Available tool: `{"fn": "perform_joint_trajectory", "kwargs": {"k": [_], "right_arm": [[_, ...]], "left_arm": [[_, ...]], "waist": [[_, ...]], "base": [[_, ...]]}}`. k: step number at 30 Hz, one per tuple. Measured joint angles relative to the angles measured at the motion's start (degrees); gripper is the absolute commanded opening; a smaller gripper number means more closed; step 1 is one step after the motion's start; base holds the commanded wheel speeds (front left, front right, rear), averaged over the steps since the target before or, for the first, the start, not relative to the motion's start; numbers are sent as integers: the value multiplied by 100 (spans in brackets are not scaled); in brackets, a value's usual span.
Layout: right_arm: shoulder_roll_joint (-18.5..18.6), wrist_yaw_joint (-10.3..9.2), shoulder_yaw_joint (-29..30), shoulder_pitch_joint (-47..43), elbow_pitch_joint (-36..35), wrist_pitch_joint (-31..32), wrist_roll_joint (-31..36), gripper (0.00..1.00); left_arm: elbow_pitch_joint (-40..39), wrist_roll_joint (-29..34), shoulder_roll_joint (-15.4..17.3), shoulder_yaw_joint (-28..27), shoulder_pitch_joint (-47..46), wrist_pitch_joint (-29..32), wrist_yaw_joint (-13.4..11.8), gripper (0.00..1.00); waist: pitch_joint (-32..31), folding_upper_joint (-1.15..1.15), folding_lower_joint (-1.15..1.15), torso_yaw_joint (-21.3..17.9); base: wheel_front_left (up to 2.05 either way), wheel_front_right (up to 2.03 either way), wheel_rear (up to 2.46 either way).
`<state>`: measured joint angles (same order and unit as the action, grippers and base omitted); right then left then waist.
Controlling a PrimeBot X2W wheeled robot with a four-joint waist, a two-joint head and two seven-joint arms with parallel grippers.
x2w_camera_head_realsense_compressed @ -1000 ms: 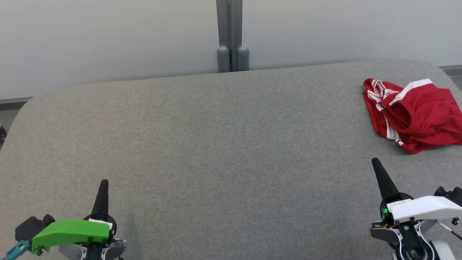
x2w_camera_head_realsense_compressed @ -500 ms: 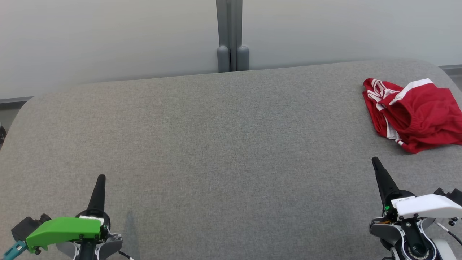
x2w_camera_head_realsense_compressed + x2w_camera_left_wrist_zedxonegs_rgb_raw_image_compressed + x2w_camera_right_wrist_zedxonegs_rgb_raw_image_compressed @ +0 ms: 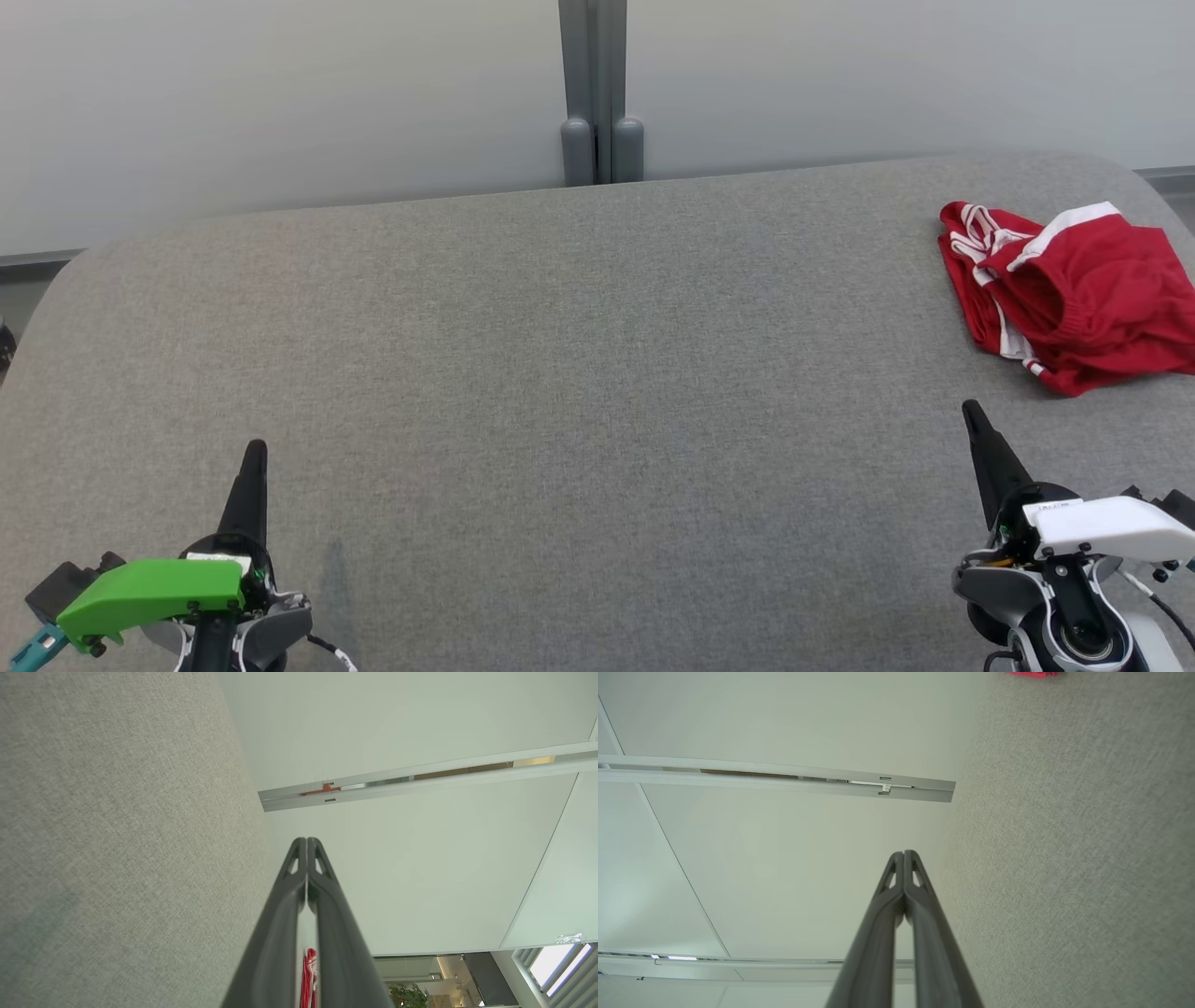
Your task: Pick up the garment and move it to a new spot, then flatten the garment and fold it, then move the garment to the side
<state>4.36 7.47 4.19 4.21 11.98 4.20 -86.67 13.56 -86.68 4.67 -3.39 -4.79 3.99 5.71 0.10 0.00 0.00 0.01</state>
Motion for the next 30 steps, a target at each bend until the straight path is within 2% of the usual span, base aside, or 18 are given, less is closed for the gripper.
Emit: {"fn": "perform_joint_trajectory", "kwargs": {"k": [19,30], "right_arm": [[-27,0,66,160,203,84,-700,0],[-41,0,87,174,205,109,-700,0]], "left_arm": [[44,-644,-119,-220,-94,183,171,0],[45,-648,-130,-234,-109,192,179,0]], "waist": [[8,0,0,-1],[8,0,0,-1]], "base": [[0,0,0],[0,0,0]]}}
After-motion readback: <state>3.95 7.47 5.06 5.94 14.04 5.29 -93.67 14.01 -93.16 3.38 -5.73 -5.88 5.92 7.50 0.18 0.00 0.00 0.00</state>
